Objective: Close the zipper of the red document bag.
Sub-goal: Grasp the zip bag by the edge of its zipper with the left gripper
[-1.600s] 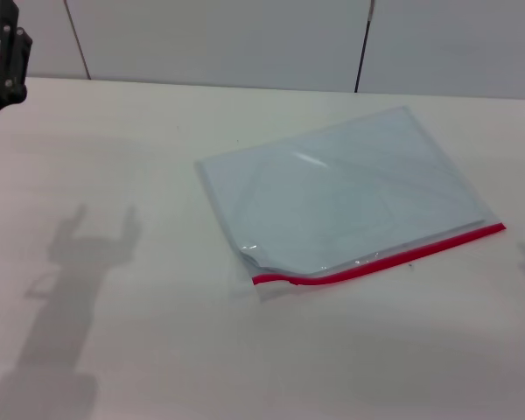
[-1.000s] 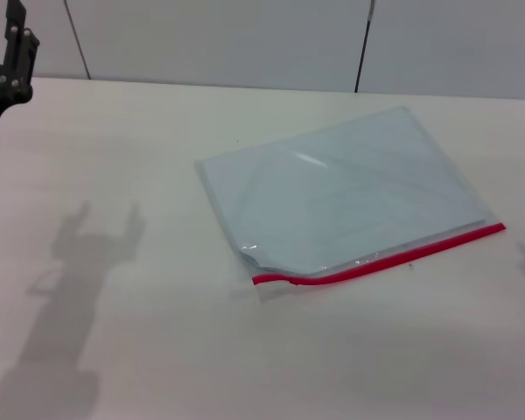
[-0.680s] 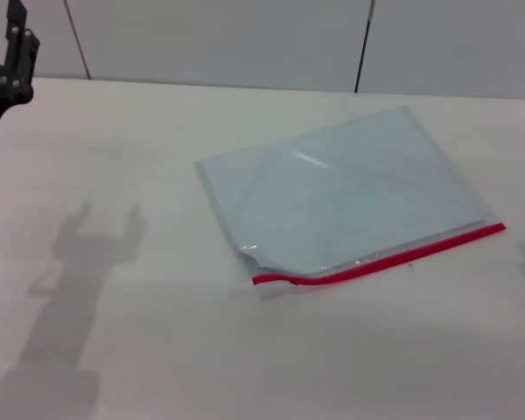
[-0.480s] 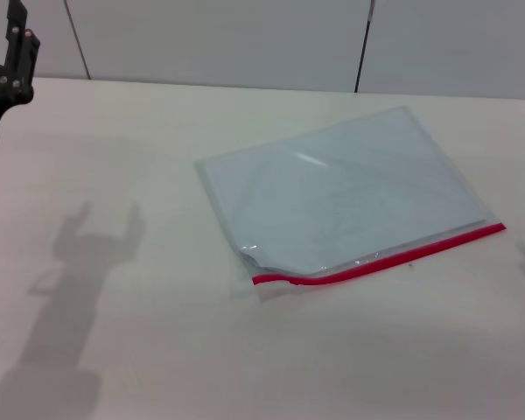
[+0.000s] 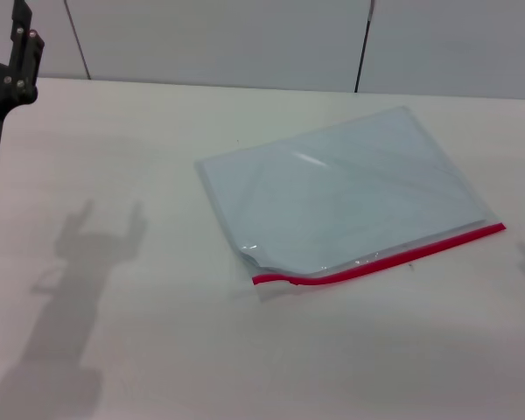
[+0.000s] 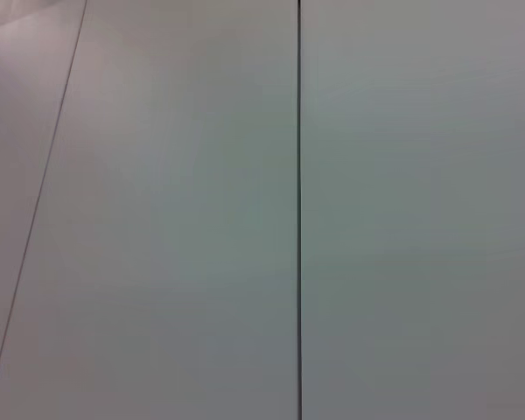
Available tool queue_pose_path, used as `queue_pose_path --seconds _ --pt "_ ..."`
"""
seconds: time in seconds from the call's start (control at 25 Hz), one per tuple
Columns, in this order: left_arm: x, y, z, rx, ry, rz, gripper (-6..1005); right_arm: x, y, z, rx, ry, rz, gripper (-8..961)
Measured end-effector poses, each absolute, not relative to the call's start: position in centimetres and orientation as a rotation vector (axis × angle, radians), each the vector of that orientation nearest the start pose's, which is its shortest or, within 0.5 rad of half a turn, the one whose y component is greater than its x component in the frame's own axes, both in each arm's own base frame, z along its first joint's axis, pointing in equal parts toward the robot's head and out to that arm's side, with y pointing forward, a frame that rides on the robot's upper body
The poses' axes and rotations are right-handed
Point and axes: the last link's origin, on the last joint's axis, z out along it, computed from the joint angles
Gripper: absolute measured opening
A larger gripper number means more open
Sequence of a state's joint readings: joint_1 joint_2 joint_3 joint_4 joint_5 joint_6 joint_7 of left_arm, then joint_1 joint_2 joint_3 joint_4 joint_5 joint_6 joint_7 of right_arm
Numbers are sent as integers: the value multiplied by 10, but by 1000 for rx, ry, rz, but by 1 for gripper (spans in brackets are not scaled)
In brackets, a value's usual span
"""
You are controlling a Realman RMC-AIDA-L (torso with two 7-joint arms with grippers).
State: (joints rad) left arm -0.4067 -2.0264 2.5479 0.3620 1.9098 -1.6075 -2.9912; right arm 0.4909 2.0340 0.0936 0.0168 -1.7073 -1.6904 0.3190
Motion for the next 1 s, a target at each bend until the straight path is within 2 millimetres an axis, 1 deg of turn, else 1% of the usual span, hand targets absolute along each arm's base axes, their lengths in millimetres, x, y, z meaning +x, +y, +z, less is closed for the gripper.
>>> queue_pose_path --seconds 1.0 --pt "-276 318 28 -1320 -154 -886 688 284 315 30 -1662 165 1092 816"
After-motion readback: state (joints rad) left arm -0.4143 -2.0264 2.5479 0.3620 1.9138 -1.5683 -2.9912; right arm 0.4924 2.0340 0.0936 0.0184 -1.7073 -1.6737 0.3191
